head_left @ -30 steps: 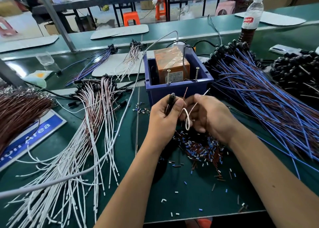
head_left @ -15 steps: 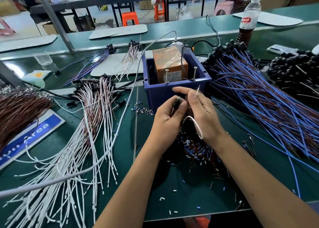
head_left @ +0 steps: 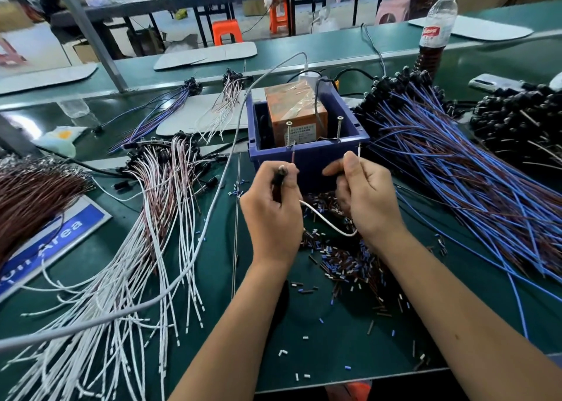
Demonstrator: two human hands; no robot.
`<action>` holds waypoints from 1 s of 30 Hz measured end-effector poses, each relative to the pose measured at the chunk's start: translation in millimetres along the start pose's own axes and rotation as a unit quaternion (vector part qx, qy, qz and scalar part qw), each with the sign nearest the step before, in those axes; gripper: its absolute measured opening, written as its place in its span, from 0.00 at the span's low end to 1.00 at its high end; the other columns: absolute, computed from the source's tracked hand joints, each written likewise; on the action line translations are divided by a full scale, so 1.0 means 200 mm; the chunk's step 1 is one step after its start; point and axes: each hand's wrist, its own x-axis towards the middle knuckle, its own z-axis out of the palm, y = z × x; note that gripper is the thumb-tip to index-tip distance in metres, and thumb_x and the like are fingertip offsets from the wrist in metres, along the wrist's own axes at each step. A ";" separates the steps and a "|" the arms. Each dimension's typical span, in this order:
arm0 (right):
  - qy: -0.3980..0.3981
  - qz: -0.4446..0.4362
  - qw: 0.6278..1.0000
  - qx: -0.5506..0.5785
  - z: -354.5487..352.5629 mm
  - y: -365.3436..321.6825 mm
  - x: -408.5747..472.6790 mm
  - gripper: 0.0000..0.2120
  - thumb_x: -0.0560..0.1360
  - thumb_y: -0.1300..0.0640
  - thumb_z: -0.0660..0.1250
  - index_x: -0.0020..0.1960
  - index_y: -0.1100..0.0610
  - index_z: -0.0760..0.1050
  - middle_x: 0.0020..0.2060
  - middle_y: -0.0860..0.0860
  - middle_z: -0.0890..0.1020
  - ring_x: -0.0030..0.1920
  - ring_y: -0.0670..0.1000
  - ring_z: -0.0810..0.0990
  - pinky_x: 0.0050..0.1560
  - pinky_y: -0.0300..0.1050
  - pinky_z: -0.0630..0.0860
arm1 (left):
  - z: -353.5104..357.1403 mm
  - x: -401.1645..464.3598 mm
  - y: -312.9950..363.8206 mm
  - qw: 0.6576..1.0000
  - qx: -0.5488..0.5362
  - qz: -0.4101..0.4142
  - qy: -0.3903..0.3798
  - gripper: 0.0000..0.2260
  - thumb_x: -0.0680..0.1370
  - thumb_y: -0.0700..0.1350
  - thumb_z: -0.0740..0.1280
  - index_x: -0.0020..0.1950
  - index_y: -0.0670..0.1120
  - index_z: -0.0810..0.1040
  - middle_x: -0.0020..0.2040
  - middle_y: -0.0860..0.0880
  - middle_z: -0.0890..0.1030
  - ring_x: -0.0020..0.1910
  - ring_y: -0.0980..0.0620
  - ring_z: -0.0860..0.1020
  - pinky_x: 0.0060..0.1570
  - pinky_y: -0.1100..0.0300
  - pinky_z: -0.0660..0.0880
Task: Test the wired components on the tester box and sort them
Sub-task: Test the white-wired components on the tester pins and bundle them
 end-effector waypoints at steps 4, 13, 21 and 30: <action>0.045 0.003 0.999 -0.023 -0.01 -0.02 0.00 0.21 0.85 0.50 0.50 0.36 0.56 0.68 0.25 0.44 0.65 0.26 0.46 0.61 0.27 0.42 0.58 | -0.01 0.01 0.00 0.999 0.030 0.002 0.035 0.07 0.82 0.39 0.64 0.51 0.43 0.82 0.38 0.54 0.80 0.35 0.55 0.77 0.36 0.60 0.74; 0.162 -0.113 0.928 -0.315 -0.04 -0.07 0.05 0.17 0.86 0.59 0.56 0.46 0.58 0.81 0.27 0.46 0.75 0.26 0.43 0.72 0.27 0.36 0.61 | -0.01 0.07 0.00 0.991 0.042 0.010 0.126 0.03 0.82 0.40 0.69 0.48 0.43 0.79 0.34 0.56 0.82 0.33 0.56 0.82 0.36 0.63 0.78; 0.180 -0.147 0.899 -0.372 0.01 -0.11 0.06 0.18 0.84 0.57 0.60 0.38 0.59 0.79 0.26 0.51 0.77 0.25 0.50 0.74 0.26 0.46 0.67 | 0.00 0.08 -0.02 0.985 0.069 0.052 0.152 0.07 0.80 0.42 0.70 0.43 0.43 0.84 0.33 0.55 0.79 0.31 0.56 0.74 0.31 0.55 0.73; 0.174 -0.162 0.899 -0.367 0.05 -0.11 0.05 0.18 0.85 0.57 0.59 0.39 0.58 0.78 0.28 0.51 0.78 0.27 0.51 0.75 0.28 0.49 0.71 | 0.01 0.09 0.01 0.987 0.087 0.064 0.120 0.08 0.76 0.39 0.70 0.37 0.44 0.80 0.30 0.60 0.72 0.28 0.63 0.70 0.31 0.68 0.65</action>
